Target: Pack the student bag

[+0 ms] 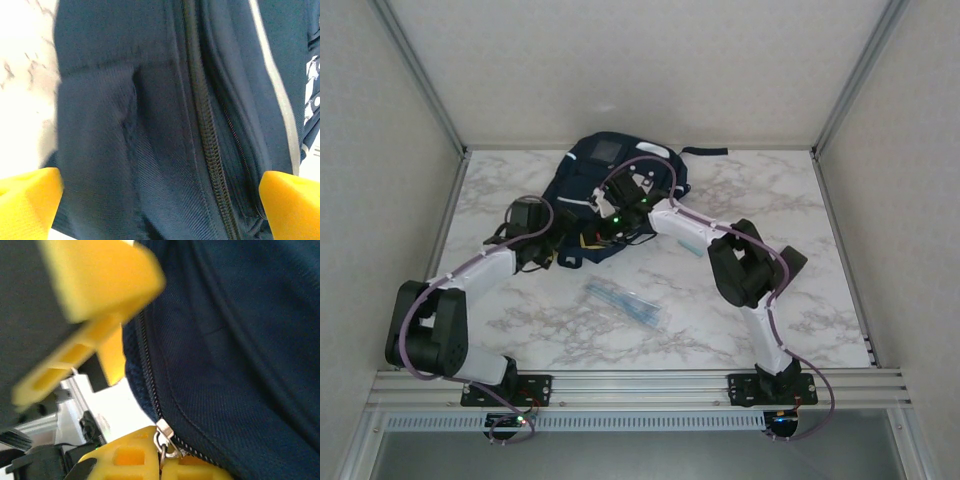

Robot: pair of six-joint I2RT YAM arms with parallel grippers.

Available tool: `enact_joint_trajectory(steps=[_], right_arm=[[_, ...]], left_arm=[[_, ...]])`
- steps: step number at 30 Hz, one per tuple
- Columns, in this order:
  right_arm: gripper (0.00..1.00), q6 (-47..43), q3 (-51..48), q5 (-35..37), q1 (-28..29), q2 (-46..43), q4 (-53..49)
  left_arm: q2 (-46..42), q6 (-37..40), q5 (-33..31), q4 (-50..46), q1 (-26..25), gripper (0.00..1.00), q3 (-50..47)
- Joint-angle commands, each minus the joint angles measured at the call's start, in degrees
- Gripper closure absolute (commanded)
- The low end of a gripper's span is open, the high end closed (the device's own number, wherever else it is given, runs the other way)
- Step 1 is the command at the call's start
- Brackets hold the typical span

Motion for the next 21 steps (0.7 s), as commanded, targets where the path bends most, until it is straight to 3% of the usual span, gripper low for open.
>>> enact_joint_trajectory(steps=[1, 2, 3, 6, 12, 16, 21], right_arm=[[1.00, 1.14, -1.08, -5.35, 2.88, -2.18, 5.40], [1.00, 0.86, -2.81, -5.77, 3.25, -3.33, 5.42], [1.00, 0.74, -4.32, -5.97, 3.30, -4.21, 5.28], [1.00, -1.87, -9.40, -5.70, 3.32, -7.09, 1.12], [1.00, -15.80, -17.57, 4.22, 0.44, -10.04, -14.49], [1.00, -19.05, -21.85, 10.34, -4.96, -11.09, -14.94], [1.00, -22.78, -19.26, 17.40, -9.55, -10.42, -15.84]], left_arm=[[1.76, -4.98, -3.38, 6.36, -0.71, 0.06, 1.38], [2.83, -5.16, -3.37, 7.23, -0.81, 0.15, 1.61], [3.79, -5.16, -3.36, 8.28, -0.81, 0.32, 1.69], [4.72, -4.31, -4.49, 8.30, -0.77, 0.99, 2.00], [-0.19, -0.80, -7.09, 3.68, 0.50, 1.00, 2.45], [-4.30, 1.53, -7.50, 0.61, 1.85, 1.00, 2.52], [-8.31, 3.66, -7.07, -3.66, 3.45, 1.00, 2.49]])
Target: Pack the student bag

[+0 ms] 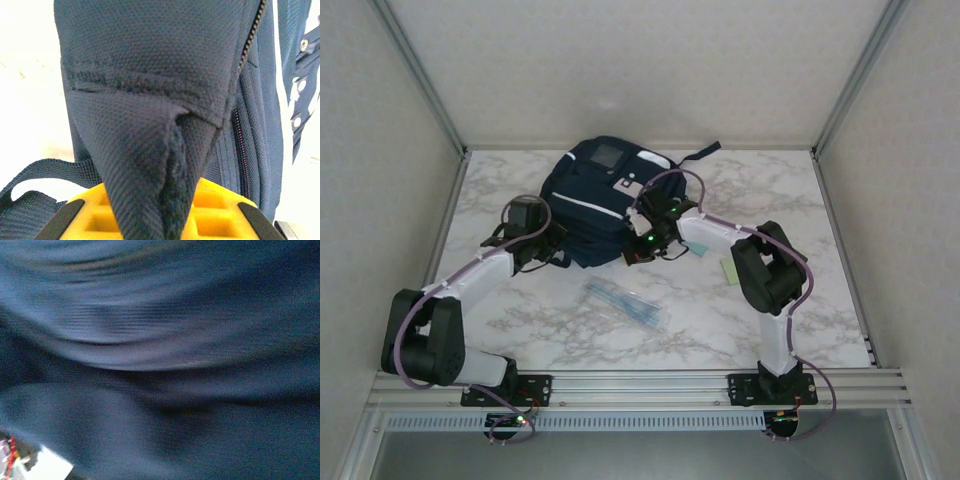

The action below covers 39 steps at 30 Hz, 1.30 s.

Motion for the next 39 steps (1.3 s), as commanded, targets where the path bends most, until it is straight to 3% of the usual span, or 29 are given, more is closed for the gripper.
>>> enact_joint_trajectory(steps=[1, 7, 12, 16, 21, 23, 28, 29, 31, 33, 39], right_arm=[[1.00, -5.26, 1.07, 9.72, -3.18, 0.02, -9.45], [1.00, -6.73, 6.37, 20.65, -10.16, 2.95, -11.90], [1.00, -6.25, 10.50, 20.53, -12.33, 4.61, -11.86], [1.00, -5.49, 8.13, 17.87, -11.43, 1.78, -7.89], [1.00, -2.42, 8.21, 32.97, -12.34, 2.51, -9.96], [1.00, -2.97, 7.36, 31.08, -12.37, 1.64, -9.35], [0.93, -3.64, 2.92, 17.56, -12.13, -2.84, -4.52], [0.94, -3.60, 2.48, 18.13, -11.87, -3.45, -4.35], [0.94, -3.44, 3.00, 26.16, -11.21, -3.42, -6.26], [0.85, -3.65, 3.99, 29.51, -11.26, -2.99, -8.35], [0.56, -3.64, 1.68, 21.91, -11.26, -7.36, -5.89]], left_arm=[[-5.20, 3.23, -4.72, -1.72, 3.05, 1.00, 2.45], [-8.85, 5.82, -4.79, -5.59, 5.85, 1.00, 1.36], [-9.45, 7.63, -4.89, -6.25, 7.69, 1.00, 0.60], [-7.20, 9.17, -3.93, -5.87, 7.90, 1.00, 1.54], [-6.47, 10.55, -3.81, -6.03, 9.06, 1.00, 2.01], [-6.38, 12.02, -4.37, -6.55, 9.23, 1.00, 2.39], [-4.25, 14.40, -4.71, -6.80, 9.22, 1.00, 2.60], [-3.76, 14.58, -4.61, -6.84, 9.39, 1.00, 2.70], [-2.95, 15.31, -4.58, -6.78, 9.65, 1.00, 3.04], [-2.23, 15.96, -3.77, -6.95, 10.05, 1.00, 3.75], [-1.46, 17.37, -3.37, -8.14, 10.16, 1.00, 5.66]])
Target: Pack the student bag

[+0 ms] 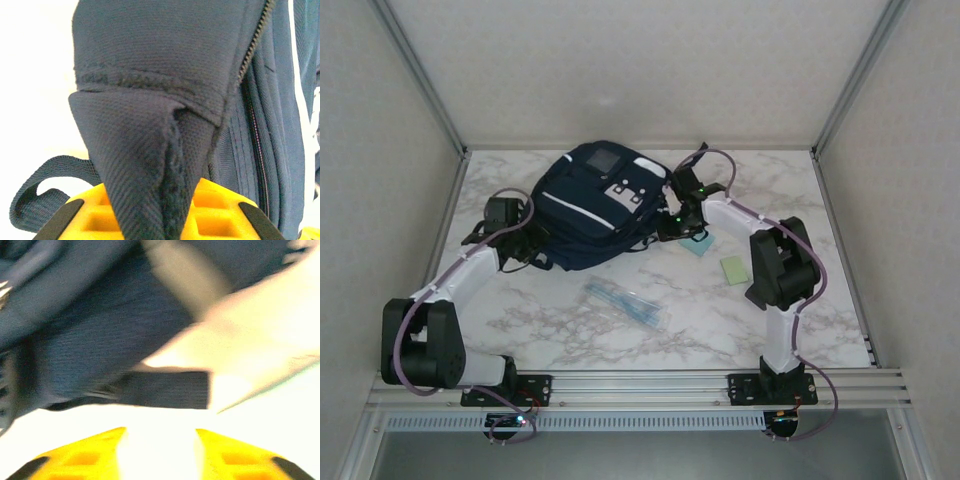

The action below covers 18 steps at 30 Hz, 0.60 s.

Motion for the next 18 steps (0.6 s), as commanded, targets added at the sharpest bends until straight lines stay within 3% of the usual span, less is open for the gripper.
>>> enact_joint_trajectory(steps=[1, 4, 5, 7, 8, 9, 13, 18], right_arm=[[0.53, 0.73, -0.51, 0.81, -0.64, -5.36, -1.08], [0.52, 1.84, 0.03, -2.07, -0.61, -6.95, -0.23], [0.51, 2.51, 0.33, -3.78, -0.56, -7.10, 0.20], [0.50, 4.11, 1.02, -7.43, -0.46, -7.03, 1.80], [0.49, 5.07, 1.42, -9.02, -0.30, -6.71, 2.84], [0.49, 5.76, 1.93, -10.37, 0.10, -6.27, 3.64], [0.48, 7.49, 4.84, -12.38, 2.18, -2.81, 6.24], [0.48, 8.04, 10.22, -14.08, 4.19, 3.41, 6.96]], left_arm=[[-0.76, 2.34, -5.30, 0.34, 1.29, 1.00, 2.77], [-0.93, 2.65, -4.84, -0.64, 1.28, 0.97, 2.77], [-1.17, 2.78, -4.64, -1.14, 1.36, 0.78, 2.76], [-2.15, 2.27, -5.15, -3.26, 1.24, 0.21, 2.77], [-3.21, 2.18, -6.07, -4.23, 1.30, 0.07, 2.67], [-4.33, 2.16, -6.81, -4.94, 1.18, 0.00, 2.42], [-10.82, 1.98, -10.02, -6.22, 0.11, 0.00, 0.96], [-13.01, -0.71, -7.75, -2.81, -3.90, 0.00, -0.10]])
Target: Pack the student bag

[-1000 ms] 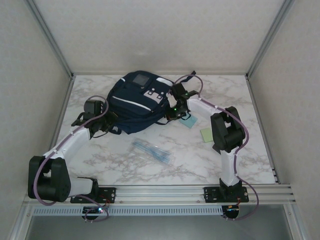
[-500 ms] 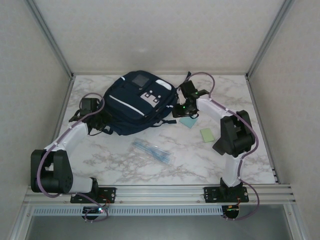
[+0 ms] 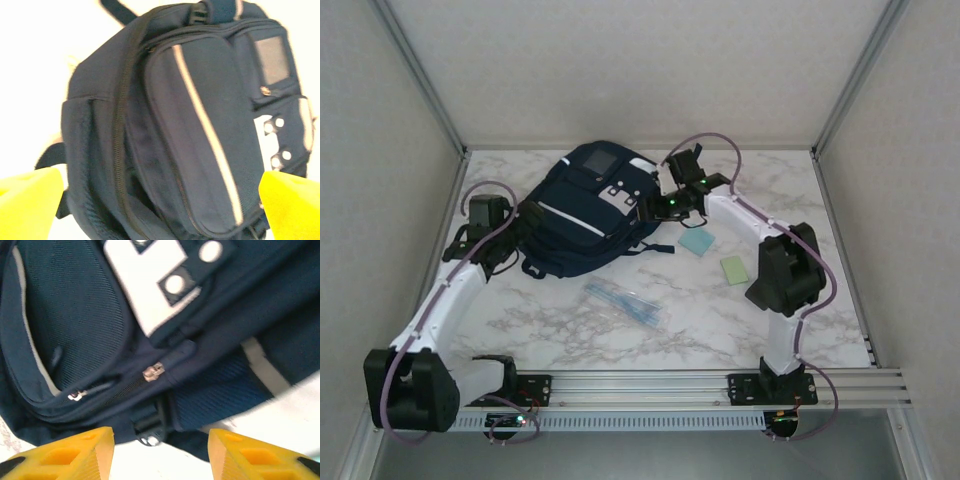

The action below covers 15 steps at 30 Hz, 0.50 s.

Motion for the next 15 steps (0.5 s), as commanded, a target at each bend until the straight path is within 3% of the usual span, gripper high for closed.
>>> enact_joint_trajectory(steps=[1, 5, 9, 12, 15], right_arm=[[0.47, 1.80, 4.40, -3.45, 1.17, 5.08, 1.56], [0.47, 2.90, 7.90, -2.77, 1.58, 9.03, 3.30], [0.46, 4.10, 13.83, 5.61, 1.64, 13.57, 1.37], [0.46, 4.19, 16.82, 8.31, 1.63, 17.15, 0.54], [0.44, 4.73, 17.78, 6.39, 1.75, 19.91, 0.60]], left_arm=[[0.69, -2.25, 0.60, 2.52, -3.47, 0.01, -0.56], [6.04, -3.66, 1.68, 6.81, -7.96, 0.01, 0.02], [12.04, -5.14, -0.03, 9.59, -11.01, 0.02, 0.41], [15.48, -5.78, -2.24, 11.50, -11.16, 0.03, -1.40], [18.88, -4.88, -3.41, 11.92, -10.86, 0.03, -2.44]])
